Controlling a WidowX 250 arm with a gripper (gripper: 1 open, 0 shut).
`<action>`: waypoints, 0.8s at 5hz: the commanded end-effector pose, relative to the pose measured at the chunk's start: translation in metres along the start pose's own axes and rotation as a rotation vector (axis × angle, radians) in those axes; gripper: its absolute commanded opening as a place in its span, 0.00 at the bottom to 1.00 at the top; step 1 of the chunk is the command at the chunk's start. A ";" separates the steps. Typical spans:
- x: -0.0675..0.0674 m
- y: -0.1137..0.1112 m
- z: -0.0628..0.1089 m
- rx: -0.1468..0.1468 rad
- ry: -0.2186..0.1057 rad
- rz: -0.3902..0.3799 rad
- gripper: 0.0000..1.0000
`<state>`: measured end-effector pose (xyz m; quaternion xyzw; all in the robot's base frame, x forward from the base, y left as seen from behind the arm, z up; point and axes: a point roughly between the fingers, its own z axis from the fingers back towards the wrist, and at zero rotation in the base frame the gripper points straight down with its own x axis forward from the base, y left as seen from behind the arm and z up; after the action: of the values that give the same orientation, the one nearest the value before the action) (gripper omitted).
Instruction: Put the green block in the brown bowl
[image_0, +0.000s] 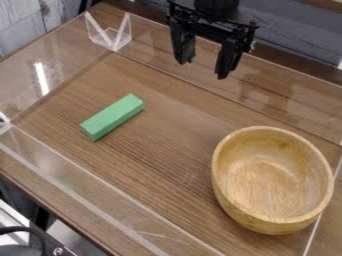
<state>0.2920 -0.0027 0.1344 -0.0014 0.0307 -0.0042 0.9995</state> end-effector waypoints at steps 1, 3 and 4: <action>-0.005 0.013 -0.005 0.001 0.004 -0.049 1.00; -0.030 0.069 -0.026 0.020 -0.024 -0.222 1.00; -0.043 0.092 -0.033 0.032 -0.063 -0.274 1.00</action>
<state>0.2446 0.0869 0.0904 -0.0032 0.0216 -0.1386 0.9901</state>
